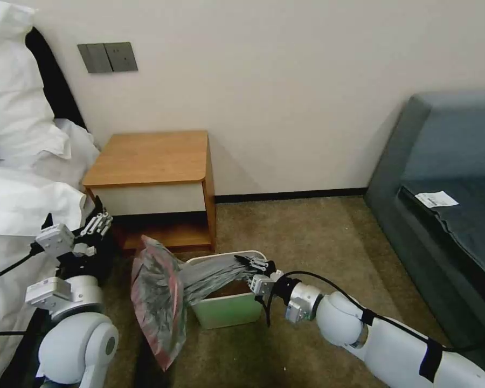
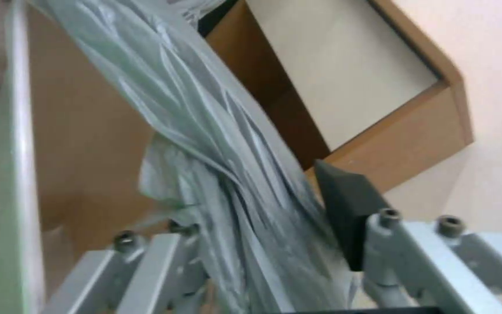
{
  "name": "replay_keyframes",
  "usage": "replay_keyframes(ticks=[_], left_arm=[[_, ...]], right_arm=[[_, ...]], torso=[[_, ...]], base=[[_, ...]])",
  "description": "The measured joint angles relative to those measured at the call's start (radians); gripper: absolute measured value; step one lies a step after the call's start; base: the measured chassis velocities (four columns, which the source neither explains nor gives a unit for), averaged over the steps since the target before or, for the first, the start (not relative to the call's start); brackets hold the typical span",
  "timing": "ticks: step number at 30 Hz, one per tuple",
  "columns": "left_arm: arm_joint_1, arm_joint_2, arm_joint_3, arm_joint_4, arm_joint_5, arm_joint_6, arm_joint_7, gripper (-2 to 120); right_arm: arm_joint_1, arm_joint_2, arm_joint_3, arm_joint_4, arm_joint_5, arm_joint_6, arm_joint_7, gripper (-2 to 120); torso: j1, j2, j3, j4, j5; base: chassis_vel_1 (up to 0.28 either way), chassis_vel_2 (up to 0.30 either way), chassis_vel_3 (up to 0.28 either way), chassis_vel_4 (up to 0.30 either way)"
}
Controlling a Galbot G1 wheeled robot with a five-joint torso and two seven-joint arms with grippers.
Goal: Pick up the garbage bag from the table and place it over the trash can.
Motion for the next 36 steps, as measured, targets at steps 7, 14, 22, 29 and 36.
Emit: replay_keyframes(ticks=[7,14,22,29,36], left_arm=[[-0.001,-0.002,0.019,0.0,0.01,-0.004,-0.001,99],[-0.013,0.002,0.033,-0.002,0.011,0.002,-0.001,99],[-0.012,0.008,0.044,-0.005,0.007,0.006,-0.001,99],[0.011,0.036,0.047,-0.047,-0.048,0.042,-0.005,99],[0.125,0.105,0.018,-0.199,-0.283,0.143,-0.055,99]], right_arm=[[0.006,-0.07,0.027,0.018,0.088,0.003,-0.113,73],[0.004,-0.122,0.095,0.034,0.149,0.041,-0.263,96],[0.003,-0.16,0.195,0.044,0.244,0.109,-0.4,100],[-0.026,-0.181,0.359,0.05,0.391,0.182,-0.604,100],[-0.099,-0.126,0.45,0.064,0.46,0.253,-0.346,100]], torso=[[0.0,0.0,0.0,-0.0002,-0.0001],[0.0,0.0,0.0,-0.0003,-0.0001],[0.0,0.0,0.0,-0.0002,0.0],[0.0,0.0,0.0,-0.0003,0.0001],[0.0,0.0,0.0,-0.0003,-0.0004]], base=[[0.0,0.0,0.0,0.0],[0.0,0.0,0.0,0.0],[0.0,0.0,0.0,0.0],[0.0,0.0,0.0,0.0],[0.0,0.0,0.0,0.0]])
